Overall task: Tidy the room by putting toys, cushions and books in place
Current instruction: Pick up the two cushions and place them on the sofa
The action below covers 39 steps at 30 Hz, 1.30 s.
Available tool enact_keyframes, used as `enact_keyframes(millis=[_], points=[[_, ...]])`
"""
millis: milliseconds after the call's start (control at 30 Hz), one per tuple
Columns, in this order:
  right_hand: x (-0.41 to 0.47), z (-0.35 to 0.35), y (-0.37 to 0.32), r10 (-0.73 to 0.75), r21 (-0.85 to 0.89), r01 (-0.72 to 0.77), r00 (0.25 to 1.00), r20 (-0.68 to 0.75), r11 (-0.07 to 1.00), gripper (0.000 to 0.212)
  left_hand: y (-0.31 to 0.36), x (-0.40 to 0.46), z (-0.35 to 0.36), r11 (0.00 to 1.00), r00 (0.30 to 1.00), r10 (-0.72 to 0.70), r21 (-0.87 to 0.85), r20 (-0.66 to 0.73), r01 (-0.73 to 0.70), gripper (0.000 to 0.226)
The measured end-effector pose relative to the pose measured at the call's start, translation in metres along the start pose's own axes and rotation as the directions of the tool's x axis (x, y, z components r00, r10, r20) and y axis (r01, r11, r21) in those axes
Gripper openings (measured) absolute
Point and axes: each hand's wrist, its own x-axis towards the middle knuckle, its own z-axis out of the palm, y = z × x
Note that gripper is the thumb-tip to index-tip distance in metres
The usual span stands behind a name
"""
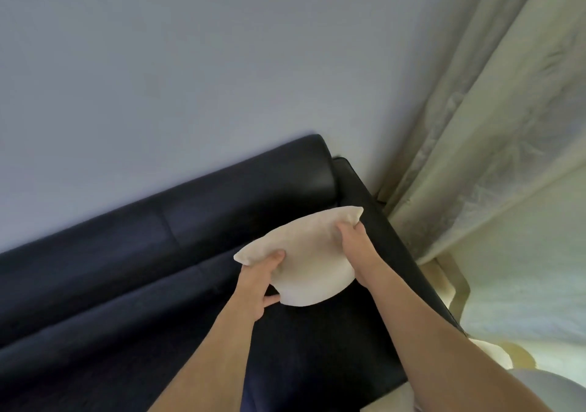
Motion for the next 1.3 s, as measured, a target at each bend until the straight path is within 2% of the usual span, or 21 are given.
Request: enact_keyframes(millis=[67,133,333,433,500,567,700,833,967,1133,1200,1300], points=[[0.022,-0.003,0.003,0.008,-0.042,-0.007,0.999,0.034,0.999,0.061,-0.002,0.018,0.012,0.994,0.994,-0.102,-0.047,-0.029,0.100,0.073],[0.051,-0.008,0.009,0.015,-0.060,-0.011,0.998,0.063,0.998,0.060,-0.004,0.042,0.028,0.989,0.989,-0.137,-0.058,-0.047,0.135,0.072],[0.089,-0.011,0.003,0.035,-0.081,-0.023,0.988,0.147,0.996,0.061,0.025,0.079,0.054,0.991,0.998,0.019,0.131,-0.061,-0.011,0.072],[0.081,-0.013,-0.002,0.039,-0.095,-0.027,0.991,0.131,0.995,0.061,0.036,0.073,0.054,0.938,0.994,0.098,0.340,-0.052,-0.074,0.071],[0.069,-0.018,0.000,0.048,-0.112,-0.035,0.992,0.115,0.993,0.060,0.037,0.059,0.050,0.855,0.988,0.151,0.504,-0.016,-0.122,0.079],[0.048,-0.023,0.001,0.066,-0.143,-0.052,0.993,0.095,0.988,0.056,0.034,0.039,0.047,0.742,0.982,0.185,0.649,0.044,-0.169,0.078],[0.009,-0.037,0.011,0.074,-0.198,-0.060,0.995,0.067,0.978,0.058,0.023,0.002,0.044,0.553,0.963,0.211,0.793,0.166,-0.257,0.066],[-0.025,-0.058,0.023,0.060,-0.236,-0.058,0.998,0.001,0.970,0.057,0.020,-0.021,0.042,0.440,0.941,0.221,0.835,0.257,-0.331,0.065],[-0.052,-0.073,0.028,0.027,-0.171,-0.042,0.996,-0.090,0.984,0.058,0.029,-0.036,0.046,0.310,0.905,0.265,0.859,0.334,-0.408,0.069],[-0.109,-0.078,0.053,-0.018,-0.131,-0.007,0.981,-0.194,0.991,0.058,0.019,-0.058,0.047,0.083,0.797,0.314,0.822,0.515,-0.564,0.065],[-0.144,-0.082,0.078,-0.018,-0.102,-0.010,0.963,-0.268,0.995,0.059,0.003,-0.072,0.048,-0.045,0.750,0.252,0.782,0.611,-0.622,0.066],[-0.184,-0.092,0.113,0.023,-0.077,-0.051,0.945,-0.325,0.996,0.050,-0.020,-0.090,0.055,-0.156,0.705,0.203,0.733,0.680,-0.662,0.064]])
